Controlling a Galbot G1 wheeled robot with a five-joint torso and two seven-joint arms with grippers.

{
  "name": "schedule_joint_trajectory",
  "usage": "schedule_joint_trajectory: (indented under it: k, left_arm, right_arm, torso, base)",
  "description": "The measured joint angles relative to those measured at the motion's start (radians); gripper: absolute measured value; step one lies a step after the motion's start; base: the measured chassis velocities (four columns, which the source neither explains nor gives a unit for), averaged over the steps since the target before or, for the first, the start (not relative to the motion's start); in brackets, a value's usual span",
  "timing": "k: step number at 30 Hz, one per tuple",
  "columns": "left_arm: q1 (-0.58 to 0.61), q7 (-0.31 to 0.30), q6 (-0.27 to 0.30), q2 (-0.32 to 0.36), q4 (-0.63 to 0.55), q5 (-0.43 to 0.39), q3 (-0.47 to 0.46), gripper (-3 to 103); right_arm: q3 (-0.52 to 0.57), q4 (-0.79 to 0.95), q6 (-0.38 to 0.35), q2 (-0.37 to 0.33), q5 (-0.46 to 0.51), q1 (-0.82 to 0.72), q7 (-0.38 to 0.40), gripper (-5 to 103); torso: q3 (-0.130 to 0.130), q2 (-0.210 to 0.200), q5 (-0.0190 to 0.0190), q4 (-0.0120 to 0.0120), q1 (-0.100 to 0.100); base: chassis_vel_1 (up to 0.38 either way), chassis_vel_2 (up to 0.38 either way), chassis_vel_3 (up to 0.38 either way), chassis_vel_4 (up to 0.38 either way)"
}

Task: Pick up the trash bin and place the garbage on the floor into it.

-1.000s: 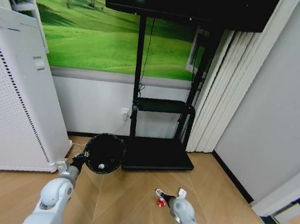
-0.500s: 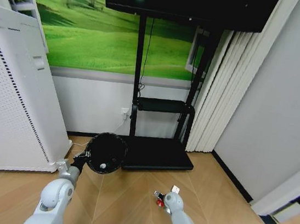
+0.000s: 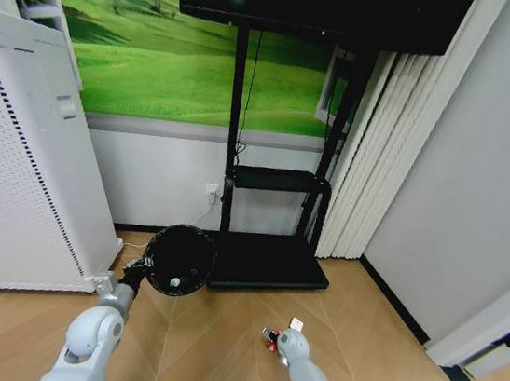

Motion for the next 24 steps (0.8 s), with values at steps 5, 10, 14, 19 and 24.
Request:
schedule_joint_trajectory:
  k: [5,10,14,19,24]
  left_arm:
    - [0.000,0.000,0.000,-0.002,-0.003,0.000,0.000,3]
    - [0.001,0.001,0.000,-0.001,-0.007,-0.001,0.000,3]
    - [0.001,0.001,0.000,0.003,-0.007,-0.002,0.000,3]
    - [-0.009,0.002,0.001,0.005,0.002,-0.002,0.001,3]
    - [-0.017,0.005,0.001,0.003,0.016,-0.001,0.005,3]
  right_arm:
    - [0.003,-0.018,0.006,0.006,-0.022,-0.005,-0.017,73]
    - [0.003,-0.037,0.018,0.011,-0.045,-0.003,-0.032,51]
    - [-0.001,-0.042,0.020,0.013,-0.047,0.002,-0.035,43]
    - [-0.002,-0.048,0.029,0.012,-0.057,0.003,-0.044,24]
    - [0.008,-0.007,0.041,-0.005,-0.069,-0.021,-0.053,10]
  torso:
    - [0.000,0.000,0.0000,0.0000,0.000]
    - [0.000,0.000,-0.0004,0.0000,0.000]
    - [0.000,0.000,0.0000,0.0001,0.000]
    - [0.000,0.000,0.0002,0.0002,0.000]
    - [0.000,0.000,0.0001,-0.0001,0.000]
  base:
    - [0.000,0.000,0.000,0.000]
    - [0.000,0.000,0.000,0.000]
    - [0.000,0.000,0.000,0.000]
    - [0.000,0.000,0.000,0.000]
    - [0.000,0.000,0.000,0.000]
